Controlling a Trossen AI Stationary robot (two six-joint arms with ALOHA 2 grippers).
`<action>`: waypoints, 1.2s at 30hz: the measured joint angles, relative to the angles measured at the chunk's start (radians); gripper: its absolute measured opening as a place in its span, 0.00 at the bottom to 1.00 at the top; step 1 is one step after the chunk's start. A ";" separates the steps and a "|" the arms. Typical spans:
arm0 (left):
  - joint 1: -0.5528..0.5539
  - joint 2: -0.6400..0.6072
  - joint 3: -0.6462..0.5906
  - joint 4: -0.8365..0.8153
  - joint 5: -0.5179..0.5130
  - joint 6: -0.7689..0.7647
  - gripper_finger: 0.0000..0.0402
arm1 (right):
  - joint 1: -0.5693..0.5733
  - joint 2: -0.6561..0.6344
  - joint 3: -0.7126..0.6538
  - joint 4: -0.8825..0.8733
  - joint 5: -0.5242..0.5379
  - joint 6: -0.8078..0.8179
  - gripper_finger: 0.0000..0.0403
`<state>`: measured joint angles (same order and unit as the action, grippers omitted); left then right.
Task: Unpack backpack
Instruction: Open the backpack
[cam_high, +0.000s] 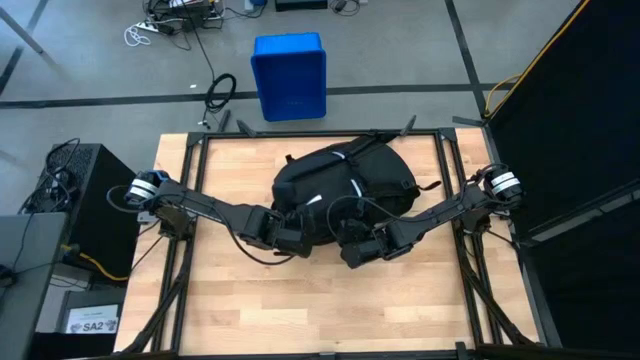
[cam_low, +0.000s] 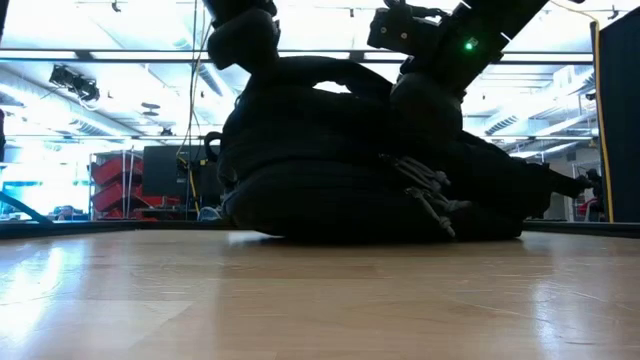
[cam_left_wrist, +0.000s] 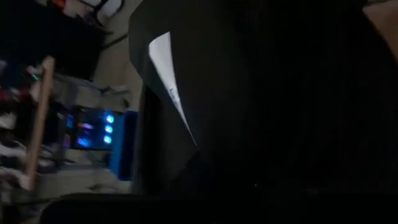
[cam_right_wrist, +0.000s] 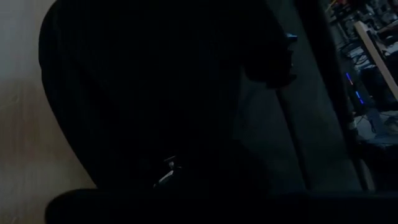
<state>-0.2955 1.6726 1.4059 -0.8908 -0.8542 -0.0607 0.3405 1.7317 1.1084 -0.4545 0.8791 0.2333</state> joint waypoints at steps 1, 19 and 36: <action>0.000 0.000 0.001 -0.001 -0.010 0.025 0.12 | 0.000 0.000 0.000 0.000 0.000 0.000 0.01; -0.167 0.029 0.124 0.051 0.030 0.047 0.50 | 0.001 0.001 -0.002 -0.017 0.028 -0.001 0.00; -0.121 0.253 0.121 0.084 -0.183 0.032 0.53 | 0.006 -0.005 0.016 0.001 0.045 -0.026 0.00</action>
<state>-0.4165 1.9260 1.5272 -0.8070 -1.0369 -0.0292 0.3470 1.7264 1.1248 -0.4538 0.9237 0.2077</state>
